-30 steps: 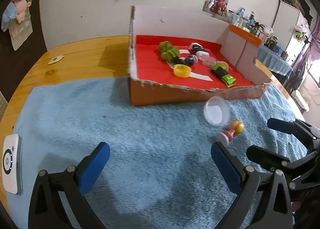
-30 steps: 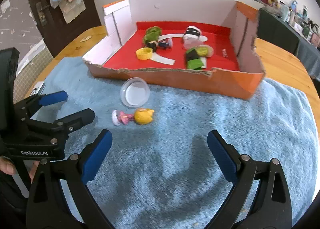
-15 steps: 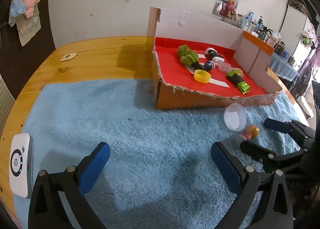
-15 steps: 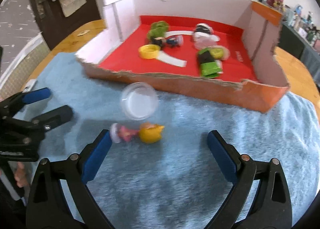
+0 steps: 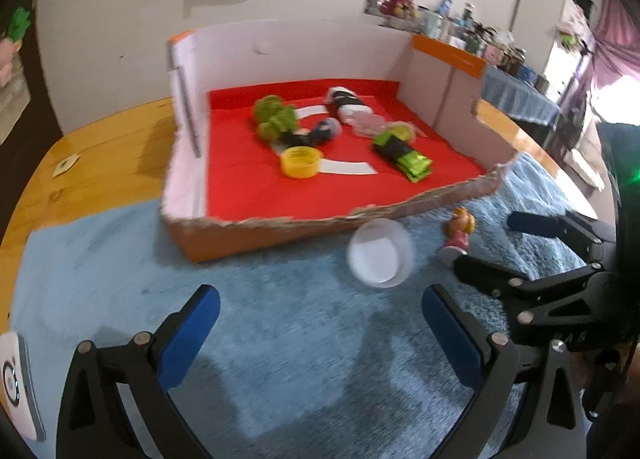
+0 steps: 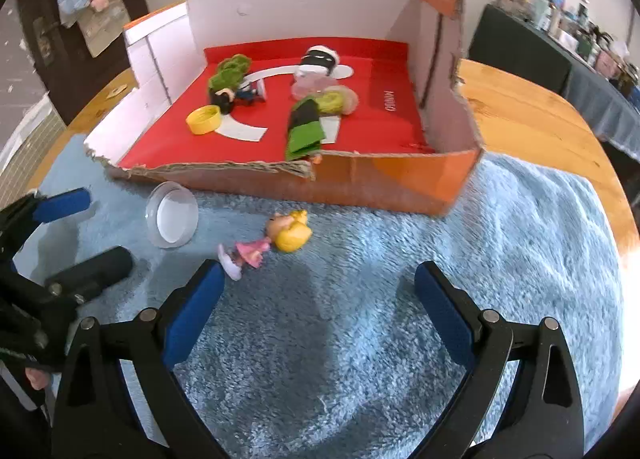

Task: Organize objects
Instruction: 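Lower the left gripper to the clear round lid while the right gripper approaches the pink-and-yellow figurine, then close the left gripper on the clear lid while the right gripper grasps the figurine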

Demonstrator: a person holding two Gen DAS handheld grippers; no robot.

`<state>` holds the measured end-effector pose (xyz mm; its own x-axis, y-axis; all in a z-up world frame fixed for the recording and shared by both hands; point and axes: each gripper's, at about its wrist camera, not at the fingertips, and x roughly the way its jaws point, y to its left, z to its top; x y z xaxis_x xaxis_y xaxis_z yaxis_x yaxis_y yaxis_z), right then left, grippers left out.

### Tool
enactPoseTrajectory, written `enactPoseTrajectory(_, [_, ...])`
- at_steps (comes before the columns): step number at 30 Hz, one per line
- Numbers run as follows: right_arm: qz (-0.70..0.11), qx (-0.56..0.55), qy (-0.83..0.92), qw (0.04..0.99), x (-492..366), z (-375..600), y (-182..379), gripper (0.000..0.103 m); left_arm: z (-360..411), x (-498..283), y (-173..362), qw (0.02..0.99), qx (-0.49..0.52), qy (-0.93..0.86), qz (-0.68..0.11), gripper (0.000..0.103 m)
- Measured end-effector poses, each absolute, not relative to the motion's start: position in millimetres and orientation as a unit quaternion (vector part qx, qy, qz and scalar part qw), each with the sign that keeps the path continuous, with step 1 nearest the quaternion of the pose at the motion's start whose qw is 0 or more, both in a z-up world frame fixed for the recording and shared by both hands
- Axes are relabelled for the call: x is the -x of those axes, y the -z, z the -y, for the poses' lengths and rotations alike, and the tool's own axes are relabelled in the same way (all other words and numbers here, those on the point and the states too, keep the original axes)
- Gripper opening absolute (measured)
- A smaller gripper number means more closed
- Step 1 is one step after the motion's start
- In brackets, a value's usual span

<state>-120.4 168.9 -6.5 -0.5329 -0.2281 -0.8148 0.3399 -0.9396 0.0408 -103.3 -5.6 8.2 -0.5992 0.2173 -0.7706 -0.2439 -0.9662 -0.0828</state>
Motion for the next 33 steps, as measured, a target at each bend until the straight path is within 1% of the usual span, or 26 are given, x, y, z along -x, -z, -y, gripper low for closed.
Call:
enactPoseTrajectory(4, [-0.081,-0.453,0.871,0.173,125,-163,7,0.097,-6,109,-5,0.145,0.435,-0.888,-0.031,0.099])
enactPoseTrajectory(7, [-0.089,-0.451,0.870,0.177,130,-164,7,0.097,-10,113,-5,0.153,0.436,-0.886,-0.035,0.098])
enactPoseTrajectory(10, [-0.090,-0.450,0.868,0.187,134,-166,7,0.095,-13,117,-5,0.158,0.436,-0.885,-0.040,0.092])
enactPoseTrajectory(12, [-0.093,-0.449,0.866,0.199,136,-166,7,0.087,-15,119,-4,0.163,0.437,-0.883,-0.046,0.090])
enactPoseTrajectory(14, [-0.098,-0.450,0.863,0.210,136,-164,8,0.084,-18,120,-2,0.165,0.438,-0.882,-0.057,0.085])
enactPoseTrajectory(17, [-0.108,-0.445,0.862,0.217,136,-160,9,0.076,-20,122,0,0.166,0.439,-0.880,-0.066,0.083])
enactPoseTrajectory(19, [-0.111,-0.443,0.862,0.220,138,-158,9,0.073,-19,124,2,0.166,0.441,-0.880,-0.063,0.082])
enactPoseTrajectory(22, [-0.108,-0.442,0.861,0.226,139,-157,9,0.071,-21,123,4,0.161,0.439,-0.881,-0.075,0.077])
enactPoseTrajectory(23, [-0.110,-0.442,0.861,0.228,138,-156,9,0.066,-22,123,4,0.160,0.437,-0.881,-0.078,0.075])
enactPoseTrajectory(24, [-0.112,-0.439,0.861,0.231,138,-156,8,0.057,-22,123,4,0.161,0.435,-0.882,-0.079,0.074])
enactPoseTrajectory(26, [-0.105,-0.438,0.862,0.233,137,-157,7,0.050,-22,123,3,0.162,0.433,-0.883,-0.075,0.063])
enactPoseTrajectory(27, [-0.100,-0.439,0.862,0.234,138,-158,7,0.049,-21,123,2,0.161,0.433,-0.884,-0.072,0.061])
enactPoseTrajectory(28, [-0.093,-0.440,0.861,0.236,138,-160,6,0.048,-21,123,1,0.163,0.432,-0.884,-0.068,0.055])
enactPoseTrajectory(29, [-0.087,-0.440,0.862,0.236,138,-161,6,0.047,-21,123,0,0.167,0.431,-0.884,-0.065,0.045])
enactPoseTrajectory(30, [-0.083,-0.441,0.862,0.236,138,-163,5,0.046,-21,121,0,0.171,0.430,-0.884,-0.063,0.042])
enactPoseTrajectory(33, [-0.073,-0.442,0.863,0.235,136,-166,3,0.046,-23,118,-1,0.171,0.428,-0.885,-0.066,0.043])
